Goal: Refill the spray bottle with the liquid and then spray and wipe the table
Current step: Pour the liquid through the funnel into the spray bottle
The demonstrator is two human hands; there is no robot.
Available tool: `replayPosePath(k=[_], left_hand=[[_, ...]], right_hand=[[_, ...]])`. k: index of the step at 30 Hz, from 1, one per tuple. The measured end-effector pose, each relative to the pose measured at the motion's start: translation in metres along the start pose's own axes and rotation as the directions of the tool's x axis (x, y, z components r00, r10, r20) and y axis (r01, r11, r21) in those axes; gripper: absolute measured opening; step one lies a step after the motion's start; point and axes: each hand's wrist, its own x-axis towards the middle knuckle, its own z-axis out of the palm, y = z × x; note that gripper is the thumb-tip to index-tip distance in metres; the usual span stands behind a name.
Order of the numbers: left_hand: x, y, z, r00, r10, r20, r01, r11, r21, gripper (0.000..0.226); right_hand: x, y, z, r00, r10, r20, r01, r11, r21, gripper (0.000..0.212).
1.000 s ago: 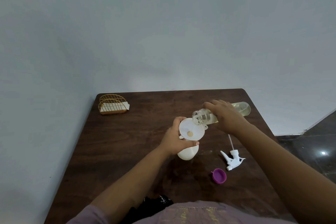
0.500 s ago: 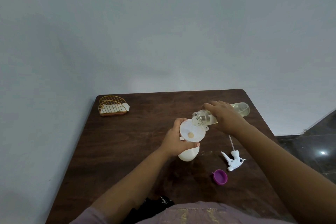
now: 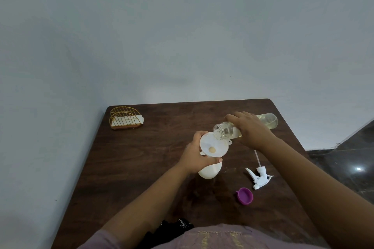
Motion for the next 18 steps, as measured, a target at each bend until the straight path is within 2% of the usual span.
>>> replayPosePath(k=[18], left_hand=[[0.0006, -0.0015, -0.0003, 1.0, -0.004, -0.001, 0.004, 1.0, 0.014, 0.085]], right_hand=[[-0.0031, 0.0008, -0.004, 1.0, -0.006, -0.019, 0.006, 1.0, 0.009, 0.048]])
